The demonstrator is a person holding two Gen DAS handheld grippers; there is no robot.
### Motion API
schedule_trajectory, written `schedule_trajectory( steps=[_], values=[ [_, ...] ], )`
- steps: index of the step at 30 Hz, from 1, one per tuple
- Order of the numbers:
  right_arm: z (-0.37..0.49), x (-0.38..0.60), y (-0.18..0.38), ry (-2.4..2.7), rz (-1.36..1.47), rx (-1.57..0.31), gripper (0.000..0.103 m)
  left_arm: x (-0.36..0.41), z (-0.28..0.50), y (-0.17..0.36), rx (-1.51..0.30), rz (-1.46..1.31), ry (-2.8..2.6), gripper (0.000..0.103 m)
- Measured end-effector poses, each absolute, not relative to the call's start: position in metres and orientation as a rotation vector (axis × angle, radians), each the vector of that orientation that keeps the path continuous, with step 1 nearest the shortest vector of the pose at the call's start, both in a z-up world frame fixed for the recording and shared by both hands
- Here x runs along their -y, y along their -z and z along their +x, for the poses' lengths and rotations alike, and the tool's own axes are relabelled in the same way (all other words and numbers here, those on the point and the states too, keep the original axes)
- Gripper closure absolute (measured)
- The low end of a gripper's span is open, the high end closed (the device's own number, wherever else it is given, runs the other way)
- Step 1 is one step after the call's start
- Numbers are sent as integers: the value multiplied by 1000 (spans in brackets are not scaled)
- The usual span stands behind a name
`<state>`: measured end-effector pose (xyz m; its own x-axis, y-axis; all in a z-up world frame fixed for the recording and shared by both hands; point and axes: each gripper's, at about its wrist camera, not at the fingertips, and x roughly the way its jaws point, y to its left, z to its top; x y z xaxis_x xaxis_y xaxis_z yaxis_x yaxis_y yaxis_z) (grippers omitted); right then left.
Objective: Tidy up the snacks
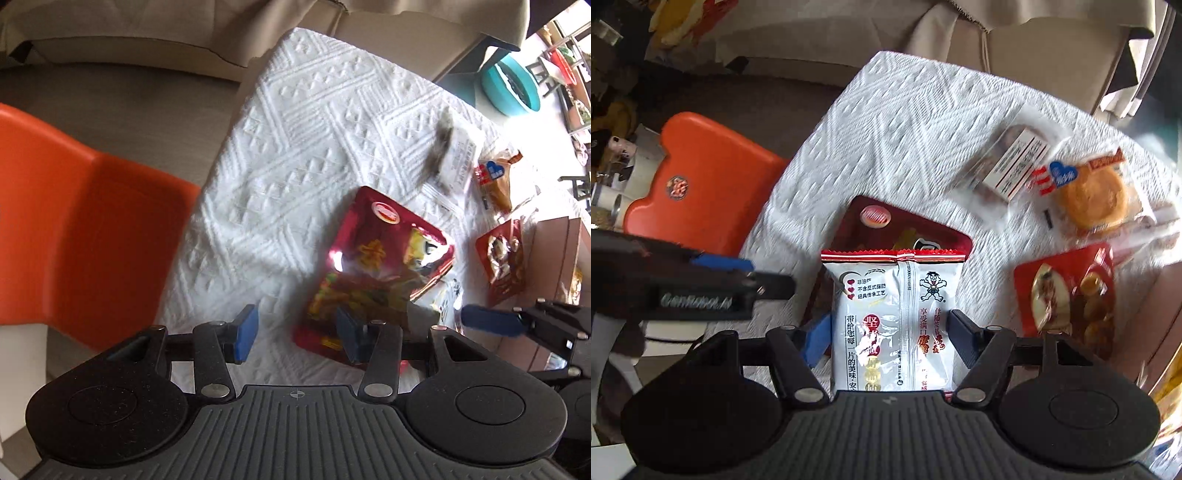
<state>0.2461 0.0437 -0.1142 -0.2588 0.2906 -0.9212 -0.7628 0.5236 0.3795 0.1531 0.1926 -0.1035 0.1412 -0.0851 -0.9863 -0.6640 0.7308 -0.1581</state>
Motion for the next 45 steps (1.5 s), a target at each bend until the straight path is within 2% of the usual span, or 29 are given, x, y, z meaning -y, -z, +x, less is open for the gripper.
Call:
schedule_trajectory(
  steps=[3,4,5,6,11,13,15,18,24,28,32,34,37,39,45],
  values=[
    [250,-28,107,-998,-426,-1480,47,-182,160,98,-1318,-685,-425,51],
    [255,-24,102,-983,-415,-1460,51,-178,162,96,-1287,-676,-406,51],
    [263,-21,97,-972,-396,-1444,64,-172,167,92,-1257,-645,-379,51],
    [271,-18,92,-966,-368,-1440,64,-166,171,91,-1244,-606,-360,51],
    [299,-8,74,-943,-346,-1379,64,-127,198,105,-1304,-325,-293,51],
    [303,-5,74,-933,-372,-1363,64,-115,204,113,-1321,-267,-249,38],
    [303,0,74,-925,-386,-1352,58,-102,209,124,-1364,-189,-205,17],
    [301,10,78,-903,-393,-1350,53,-96,209,134,-1381,-103,-195,7],
    [289,22,80,-921,-423,-1332,51,-134,204,138,-1342,-344,-286,3],
    [285,23,77,-915,-445,-1252,45,-140,218,141,-1360,-333,-295,0],
    [301,25,75,-837,-351,-1252,42,-139,227,144,-1385,-323,-337,0],
    [309,22,79,-842,-323,-1311,42,-141,224,138,-1357,-343,-361,7],
    [306,16,80,-882,-351,-1328,42,-148,205,125,-1302,-380,-373,27],
    [299,11,79,-933,-377,-1326,42,-149,190,122,-1308,-397,-375,31],
    [263,-12,92,-1012,-454,-1344,42,-151,134,113,-1353,-480,-347,32]
  ],
)
